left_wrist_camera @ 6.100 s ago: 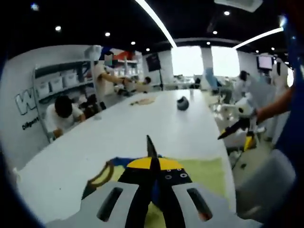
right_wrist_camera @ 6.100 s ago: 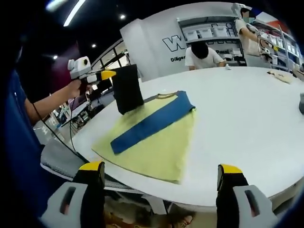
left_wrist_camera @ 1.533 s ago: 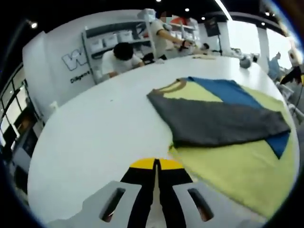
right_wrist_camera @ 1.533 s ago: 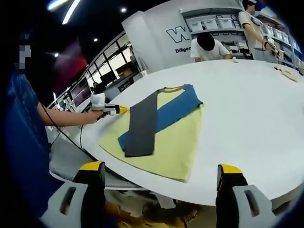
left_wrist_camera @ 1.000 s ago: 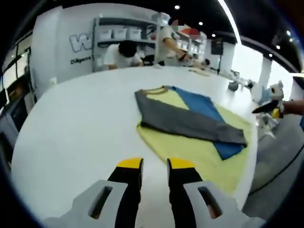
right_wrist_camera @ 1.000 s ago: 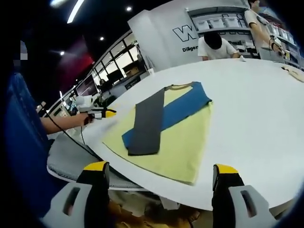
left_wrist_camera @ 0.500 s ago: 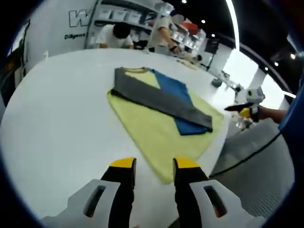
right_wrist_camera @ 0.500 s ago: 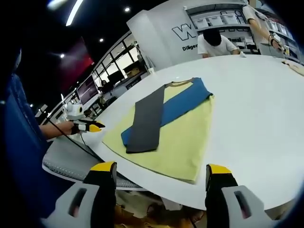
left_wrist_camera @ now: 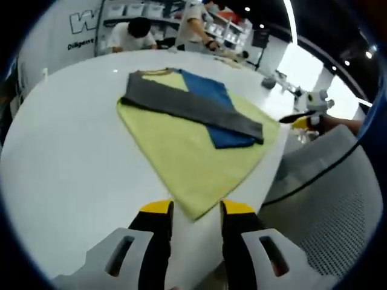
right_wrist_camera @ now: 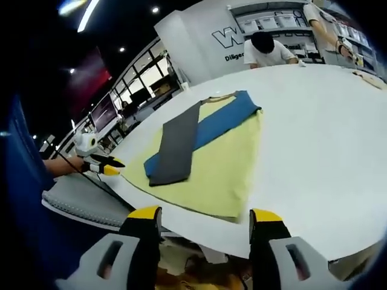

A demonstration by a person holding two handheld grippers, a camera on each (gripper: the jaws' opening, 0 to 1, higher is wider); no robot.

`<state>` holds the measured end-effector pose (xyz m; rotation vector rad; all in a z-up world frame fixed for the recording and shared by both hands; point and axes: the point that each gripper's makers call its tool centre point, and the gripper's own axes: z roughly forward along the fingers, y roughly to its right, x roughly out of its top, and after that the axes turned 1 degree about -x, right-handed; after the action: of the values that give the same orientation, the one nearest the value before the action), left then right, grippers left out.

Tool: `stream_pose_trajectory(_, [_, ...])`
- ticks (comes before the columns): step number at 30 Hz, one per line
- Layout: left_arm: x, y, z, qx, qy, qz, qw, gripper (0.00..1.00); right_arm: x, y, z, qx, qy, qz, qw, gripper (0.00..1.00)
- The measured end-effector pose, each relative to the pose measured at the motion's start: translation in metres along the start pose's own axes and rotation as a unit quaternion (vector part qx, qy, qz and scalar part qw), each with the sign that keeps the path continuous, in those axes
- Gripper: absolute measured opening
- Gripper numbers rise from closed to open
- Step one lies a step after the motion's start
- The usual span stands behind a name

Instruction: Fold the garment on the visible template until the final outline fits inside the template.

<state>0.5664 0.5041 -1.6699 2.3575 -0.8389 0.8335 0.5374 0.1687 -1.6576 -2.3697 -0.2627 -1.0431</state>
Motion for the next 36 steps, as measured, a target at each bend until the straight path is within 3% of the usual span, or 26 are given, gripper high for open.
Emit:
stream_pose_trajectory(8, [-0.008,0.003,-0.004,-0.016,-0.017,-0.049,0.9985,0.29,0.0,0.002,0.009,0.0,-0.002,0.03,0.9995,0.44])
stream_pose_trajectory(13, [0.002,0.011,0.007,-0.027,-0.013,-0.058,0.9979,0.3,0.005,0.005,0.02,-0.005,-0.004,0.054,0.9985,0.34])
stream_pose_trajectory(15, [0.007,0.016,0.008,-0.033,-0.008,-0.071,0.9969,0.3,0.009,0.008,0.019,-0.001,0.008,0.117,0.9931,0.33])
stream_pose_trajectory(19, [0.007,0.02,0.007,-0.04,-0.008,-0.089,0.9952,0.31,0.009,0.011,0.017,-0.004,0.014,0.137,0.9904,0.28])
stream_pose_trajectory(21, [0.006,0.017,0.006,-0.037,-0.004,-0.1,0.9942,0.27,0.008,0.013,0.017,-0.005,0.017,0.143,0.9896,0.23])
stream_pose_trajectory(24, [0.001,0.002,0.003,-0.012,-0.003,-0.148,0.9889,0.15,0.004,0.022,0.017,-0.028,0.016,0.194,0.9806,0.13])
stream_pose_trajectory(27, [-0.001,-0.006,0.002,-0.009,0.006,-0.173,0.9848,0.1,0.004,0.026,0.017,-0.036,0.018,0.204,0.9781,0.06])
stream_pose_trajectory(30, [0.0,-0.003,0.002,-0.011,0.007,-0.177,0.9842,0.07,0.003,0.029,0.018,-0.041,0.016,0.205,0.9777,0.0])
stream_pose_trajectory(36, [0.0,-0.004,0.004,-0.004,0.009,-0.173,0.9849,0.02,0.004,0.032,0.018,-0.044,0.016,0.215,0.9755,0.0])
